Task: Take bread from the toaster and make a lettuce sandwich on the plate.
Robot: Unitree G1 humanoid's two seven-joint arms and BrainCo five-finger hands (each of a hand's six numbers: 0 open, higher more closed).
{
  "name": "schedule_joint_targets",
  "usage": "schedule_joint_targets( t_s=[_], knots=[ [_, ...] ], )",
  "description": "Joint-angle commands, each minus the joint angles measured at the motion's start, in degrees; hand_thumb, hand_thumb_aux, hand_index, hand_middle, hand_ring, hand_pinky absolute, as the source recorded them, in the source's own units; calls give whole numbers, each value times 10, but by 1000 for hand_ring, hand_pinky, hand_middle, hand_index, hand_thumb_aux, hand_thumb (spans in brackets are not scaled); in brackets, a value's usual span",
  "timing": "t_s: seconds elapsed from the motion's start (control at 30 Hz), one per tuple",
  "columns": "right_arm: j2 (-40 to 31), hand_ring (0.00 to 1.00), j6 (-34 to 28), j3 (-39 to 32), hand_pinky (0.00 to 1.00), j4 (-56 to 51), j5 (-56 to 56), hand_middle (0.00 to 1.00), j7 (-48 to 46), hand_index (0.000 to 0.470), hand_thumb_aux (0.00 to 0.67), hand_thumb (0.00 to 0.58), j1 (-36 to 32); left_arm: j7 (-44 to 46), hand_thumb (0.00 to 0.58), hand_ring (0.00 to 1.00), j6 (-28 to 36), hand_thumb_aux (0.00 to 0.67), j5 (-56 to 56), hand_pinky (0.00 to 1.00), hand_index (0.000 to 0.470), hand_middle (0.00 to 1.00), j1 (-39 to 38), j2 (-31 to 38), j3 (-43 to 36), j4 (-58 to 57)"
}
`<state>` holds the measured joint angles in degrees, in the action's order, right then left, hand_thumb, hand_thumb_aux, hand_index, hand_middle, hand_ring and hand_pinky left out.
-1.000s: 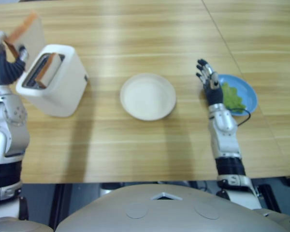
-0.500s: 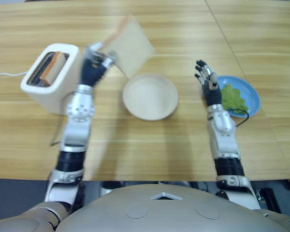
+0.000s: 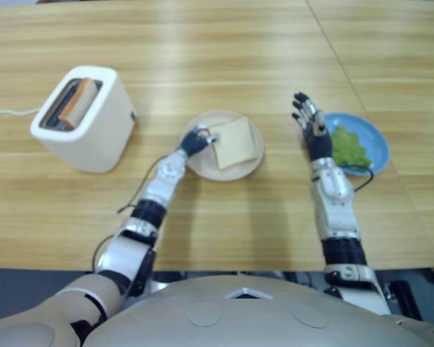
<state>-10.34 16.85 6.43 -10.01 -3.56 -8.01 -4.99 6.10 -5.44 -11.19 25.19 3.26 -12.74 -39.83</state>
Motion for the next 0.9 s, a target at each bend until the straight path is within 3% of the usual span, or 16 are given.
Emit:
schedule_joint_targets(
  t_s=[0.03, 0.07, 0.1, 0.13, 0.17, 0.3, 0.4, 0.67, 0.77, 0.9],
  knots=[
    [-4, 0, -10, 1, 0, 9, 2, 0, -1, 0, 0, 0, 4, -5, 580, 1000, 15, 670, -35, 1000, 460, 1000, -13, 26, -17, -6],
    [-4, 0, -10, 1, 0, 8, 2, 0, -1, 0, 0, 0, 4, -6, 578, 1000, 15, 636, -47, 1000, 437, 1000, -16, 33, -25, 6],
    [-4, 0, -10, 0, 0, 8, 2, 0, -1, 0, 0, 0, 3, -21, 474, 643, 19, 384, -75, 643, 263, 643, -22, 46, -38, 32],
    [-4, 0, -10, 0, 0, 8, 2, 0, -1, 0, 0, 0, 2, -32, 474, 643, 22, 384, -95, 643, 263, 643, -26, 54, -48, 50],
    [-4, 0, -10, 0, 0, 7, 2, 0, -2, 0, 0, 0, 1, -55, 0, 0, 28, 0, -124, 0, 0, 0, -30, 64, -57, 76],
    [-5, 0, -10, -1, 0, 6, 1, 0, -4, 0, 0, 0, -2, -161, 0, 0, 70, 0, -292, 0, 0, 0, -68, 107, -84, 273],
    [-7, 0, -10, 0, 0, 5, 1, 0, -6, 0, 0, 0, -3, -191, 0, 0, 108, 0, -385, 0, 0, 0, -94, 126, -85, 396],
    [-21, 0, 0, -3, 0, 10, 22, 0, -2, 0, 0, 0, -4, -187, 0, 0, 151, 0, -456, 0, 0, 0, -141, 141, -49, 530],
    [-77, 0, 27, 8, 0, 1, 107, 0, 40, 0, 0, 0, -11, -187, 0, 0, 147, 0, -437, 0, 0, 0, -157, 140, -33, 527],
    [-266, 0, 16, -31, 0, -91, 392, 0, 216, 0, 0, 0, -45, -186, 0, 0, 123, 0, -361, 0, 0, 0, -172, 120, -15, 462]
  ],
)
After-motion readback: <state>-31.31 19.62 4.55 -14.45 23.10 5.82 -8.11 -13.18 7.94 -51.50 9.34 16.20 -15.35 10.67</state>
